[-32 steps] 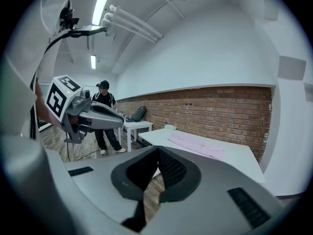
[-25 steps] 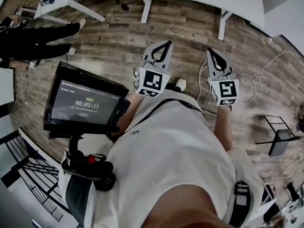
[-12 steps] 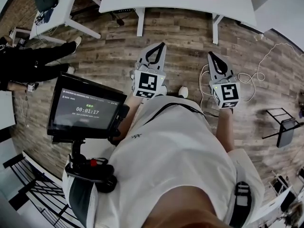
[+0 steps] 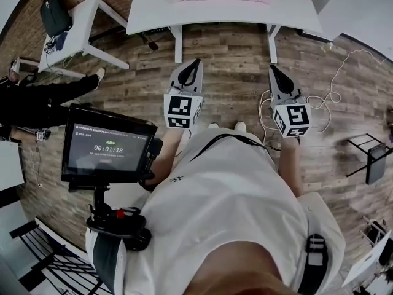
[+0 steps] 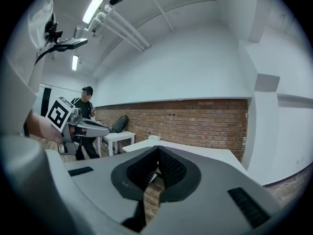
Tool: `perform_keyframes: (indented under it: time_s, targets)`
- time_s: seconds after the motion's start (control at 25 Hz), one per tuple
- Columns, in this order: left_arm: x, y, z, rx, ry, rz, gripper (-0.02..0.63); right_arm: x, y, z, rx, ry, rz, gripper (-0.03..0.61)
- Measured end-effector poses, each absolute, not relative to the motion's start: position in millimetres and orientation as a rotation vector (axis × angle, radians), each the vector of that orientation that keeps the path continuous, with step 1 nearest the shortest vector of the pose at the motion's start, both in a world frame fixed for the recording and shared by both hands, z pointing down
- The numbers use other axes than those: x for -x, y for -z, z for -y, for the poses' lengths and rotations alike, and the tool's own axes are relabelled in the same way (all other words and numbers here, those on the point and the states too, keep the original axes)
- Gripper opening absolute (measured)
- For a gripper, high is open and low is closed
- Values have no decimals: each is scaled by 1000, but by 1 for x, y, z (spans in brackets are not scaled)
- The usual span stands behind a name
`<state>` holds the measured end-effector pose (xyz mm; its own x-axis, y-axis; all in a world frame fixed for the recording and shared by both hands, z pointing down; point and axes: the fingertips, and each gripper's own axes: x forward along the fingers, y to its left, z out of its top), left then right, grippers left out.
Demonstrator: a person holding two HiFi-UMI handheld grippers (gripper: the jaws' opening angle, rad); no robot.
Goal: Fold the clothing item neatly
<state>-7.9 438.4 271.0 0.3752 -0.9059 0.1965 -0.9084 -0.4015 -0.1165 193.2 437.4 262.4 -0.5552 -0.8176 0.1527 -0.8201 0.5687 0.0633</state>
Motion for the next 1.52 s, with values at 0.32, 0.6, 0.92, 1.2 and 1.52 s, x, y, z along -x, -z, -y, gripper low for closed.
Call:
perform_keyframes:
  time_s: [0.32, 0.6, 0.92, 1.2, 1.52]
  targets:
    - [20, -267, -422, -2564, -296, 1748, 2, -194, -259, -421, -1411, -88, 2669, 5]
    - [13, -270, -423, -2577, -309, 1735, 2, -191, -264, -419, -1385, -96, 2665, 5]
    - [16, -270, -421, -2574, -324, 1750, 2, -191, -260, -417, -1382, -86, 2676, 5]
    - [16, -268, -418, -2574, -323, 1762, 2, -189, -259, -412, -1365, -80, 2688, 5]
    - [19, -267, -415, -2578, -330, 1769, 2, -187, -257, -409, -1357, -69, 2694, 5]
